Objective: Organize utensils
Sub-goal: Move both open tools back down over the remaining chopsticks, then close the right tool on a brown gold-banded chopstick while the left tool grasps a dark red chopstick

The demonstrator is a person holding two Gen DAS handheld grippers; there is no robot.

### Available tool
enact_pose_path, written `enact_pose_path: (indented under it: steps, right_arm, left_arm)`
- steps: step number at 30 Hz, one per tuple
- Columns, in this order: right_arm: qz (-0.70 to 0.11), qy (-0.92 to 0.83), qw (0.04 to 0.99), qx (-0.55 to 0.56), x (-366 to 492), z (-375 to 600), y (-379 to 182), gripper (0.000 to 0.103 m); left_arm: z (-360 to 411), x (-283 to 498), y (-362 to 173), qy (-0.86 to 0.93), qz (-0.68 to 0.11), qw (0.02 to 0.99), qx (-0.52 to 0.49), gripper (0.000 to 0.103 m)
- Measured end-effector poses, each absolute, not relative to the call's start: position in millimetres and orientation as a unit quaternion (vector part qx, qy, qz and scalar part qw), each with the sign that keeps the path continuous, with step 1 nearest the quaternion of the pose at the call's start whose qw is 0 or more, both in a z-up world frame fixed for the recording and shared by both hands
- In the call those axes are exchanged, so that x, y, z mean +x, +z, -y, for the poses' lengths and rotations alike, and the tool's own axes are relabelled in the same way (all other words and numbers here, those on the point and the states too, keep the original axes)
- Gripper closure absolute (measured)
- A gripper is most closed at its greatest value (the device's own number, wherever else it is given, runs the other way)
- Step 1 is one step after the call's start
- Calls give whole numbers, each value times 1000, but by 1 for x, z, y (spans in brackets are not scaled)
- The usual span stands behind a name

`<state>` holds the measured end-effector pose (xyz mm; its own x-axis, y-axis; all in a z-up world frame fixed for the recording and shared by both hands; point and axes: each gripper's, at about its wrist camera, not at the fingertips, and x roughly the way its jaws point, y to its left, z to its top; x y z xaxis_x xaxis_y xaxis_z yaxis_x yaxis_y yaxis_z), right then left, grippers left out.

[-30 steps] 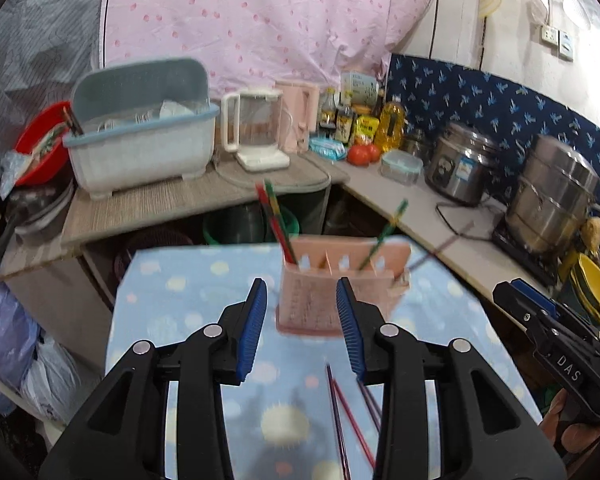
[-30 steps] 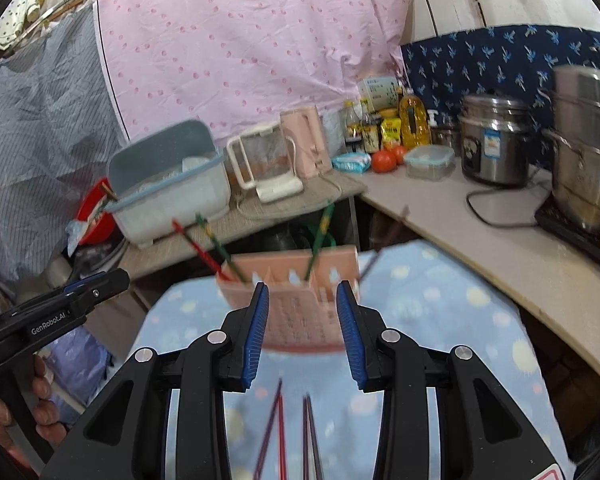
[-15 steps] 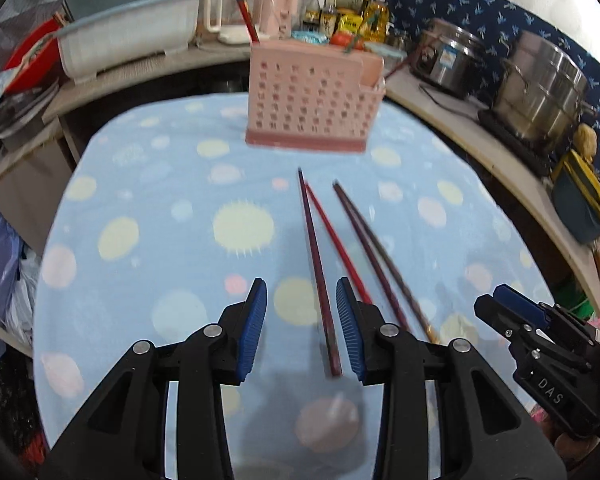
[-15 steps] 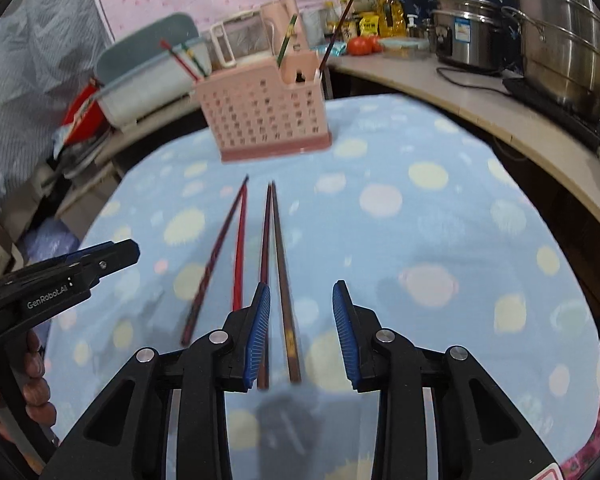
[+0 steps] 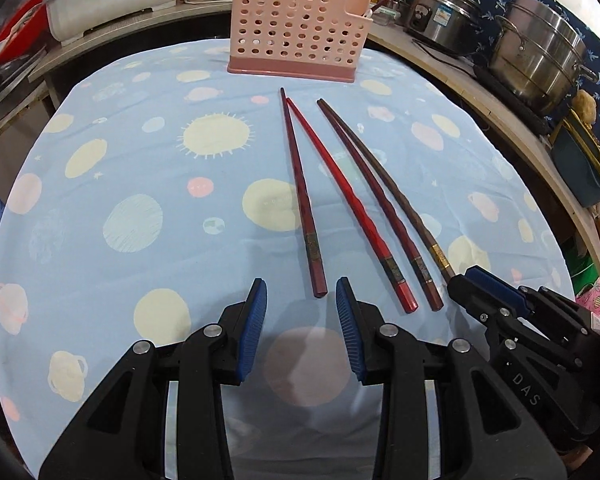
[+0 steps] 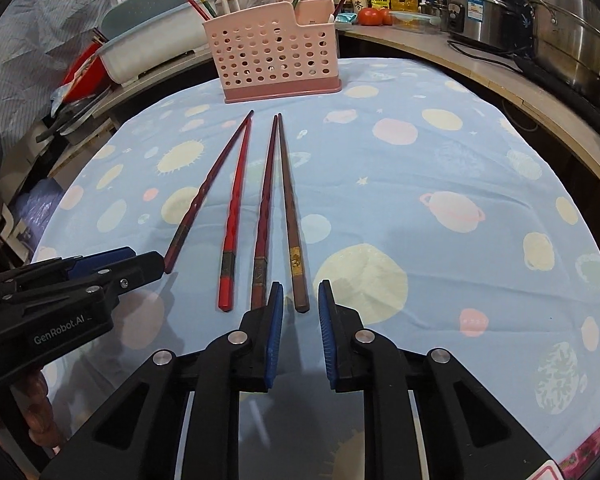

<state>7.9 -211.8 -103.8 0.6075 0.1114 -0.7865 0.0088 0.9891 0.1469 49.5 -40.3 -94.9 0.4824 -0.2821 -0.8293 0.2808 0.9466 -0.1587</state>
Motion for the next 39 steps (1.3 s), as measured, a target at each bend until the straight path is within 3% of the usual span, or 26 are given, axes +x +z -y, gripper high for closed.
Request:
enact_pose_path:
  steps: [10, 19, 39]
  right_arm:
    - [-444, 30, 893, 71, 15, 212, -108, 88]
    - [-443, 33, 894, 63, 17, 208, -111, 95]
    - [-404, 40, 910, 87, -13, 220, -73, 96]
  left_arm:
    - [47, 55, -101, -159, -479, 863, 6, 70]
    - [49, 57, -102, -155, -475, 866, 18, 95]
    - [26, 36, -69, -158, -459, 875, 1, 96]
